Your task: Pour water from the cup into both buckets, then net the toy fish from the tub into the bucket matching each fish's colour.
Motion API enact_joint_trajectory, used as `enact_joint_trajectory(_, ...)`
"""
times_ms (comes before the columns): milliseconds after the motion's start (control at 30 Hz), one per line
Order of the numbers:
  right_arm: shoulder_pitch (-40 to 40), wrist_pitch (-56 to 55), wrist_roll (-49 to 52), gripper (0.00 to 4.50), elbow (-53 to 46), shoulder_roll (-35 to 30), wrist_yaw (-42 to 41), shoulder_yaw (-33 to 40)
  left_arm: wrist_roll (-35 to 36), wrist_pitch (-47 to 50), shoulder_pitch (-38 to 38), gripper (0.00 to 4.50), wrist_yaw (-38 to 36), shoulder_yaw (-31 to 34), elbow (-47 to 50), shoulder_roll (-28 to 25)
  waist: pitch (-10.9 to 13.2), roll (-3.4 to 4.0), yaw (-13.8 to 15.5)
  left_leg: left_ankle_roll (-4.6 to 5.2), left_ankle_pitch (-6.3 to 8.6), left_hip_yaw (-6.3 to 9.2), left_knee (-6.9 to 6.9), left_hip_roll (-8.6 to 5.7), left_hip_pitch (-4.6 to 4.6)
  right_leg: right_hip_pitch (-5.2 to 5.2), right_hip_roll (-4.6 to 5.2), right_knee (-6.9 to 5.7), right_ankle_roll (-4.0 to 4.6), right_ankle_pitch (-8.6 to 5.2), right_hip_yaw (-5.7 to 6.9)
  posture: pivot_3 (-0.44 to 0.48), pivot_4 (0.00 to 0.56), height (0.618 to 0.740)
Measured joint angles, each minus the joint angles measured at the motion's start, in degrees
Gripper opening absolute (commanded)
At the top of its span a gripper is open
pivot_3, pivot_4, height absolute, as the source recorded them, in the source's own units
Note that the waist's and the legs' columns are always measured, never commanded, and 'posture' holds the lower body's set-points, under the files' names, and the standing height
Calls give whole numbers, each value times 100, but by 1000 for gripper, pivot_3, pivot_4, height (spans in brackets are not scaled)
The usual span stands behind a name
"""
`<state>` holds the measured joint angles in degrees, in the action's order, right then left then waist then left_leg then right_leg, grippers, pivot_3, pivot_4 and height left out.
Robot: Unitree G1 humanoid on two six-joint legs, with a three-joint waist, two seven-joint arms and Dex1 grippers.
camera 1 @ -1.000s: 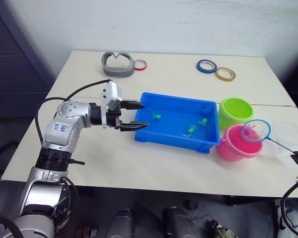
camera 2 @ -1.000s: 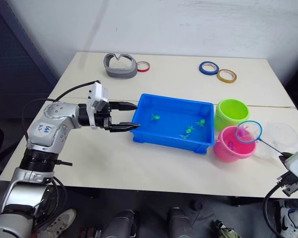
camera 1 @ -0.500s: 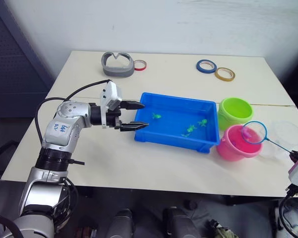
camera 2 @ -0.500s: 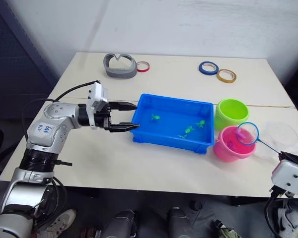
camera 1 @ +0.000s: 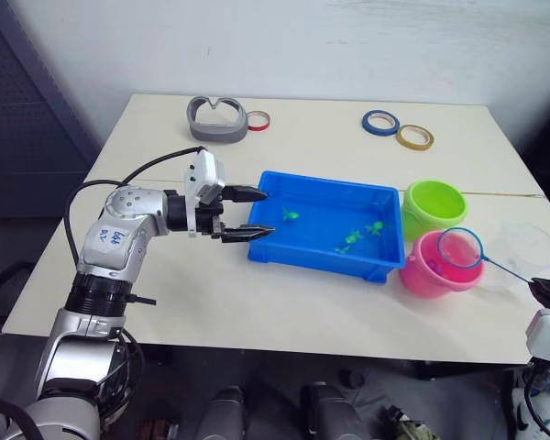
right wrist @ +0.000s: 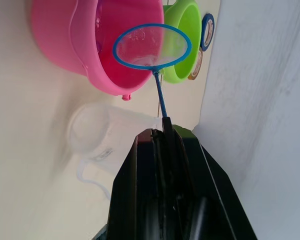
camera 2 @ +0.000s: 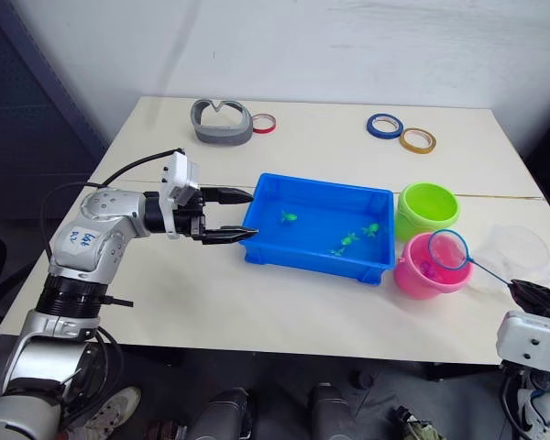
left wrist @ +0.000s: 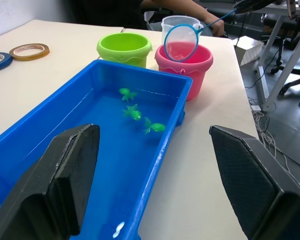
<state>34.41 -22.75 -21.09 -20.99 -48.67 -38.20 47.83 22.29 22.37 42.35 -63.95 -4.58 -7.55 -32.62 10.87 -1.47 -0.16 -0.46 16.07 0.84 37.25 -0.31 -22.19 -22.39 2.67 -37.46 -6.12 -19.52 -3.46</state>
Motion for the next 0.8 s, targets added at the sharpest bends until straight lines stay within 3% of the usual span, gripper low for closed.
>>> enact_joint_trajectory(433,2,-481,-178,0,85,-62,76,224,0,-127,1,3841,0,0,-17,23,0,0,-1,0,0,-1,1,1,1,1,-1,-2,0,0,0,0,150,740)
enact_joint_trajectory(633,-734,1190,1162,0,-707,147,-266,215,1,-127,40,3841,-41,7,-187,17,0,0,-22,-5,-2,-1,6,6,7,1,0,-17,0,0,1,0,150,740)
enact_joint_trajectory(800,-1597,3039,2428,0,-1629,-84,-493,76,0,-159,193,3841,-67,116,-375,-13,0,0,-2,-10,-5,16,12,11,6,1,2,-28,2,1,0,0,150,740)
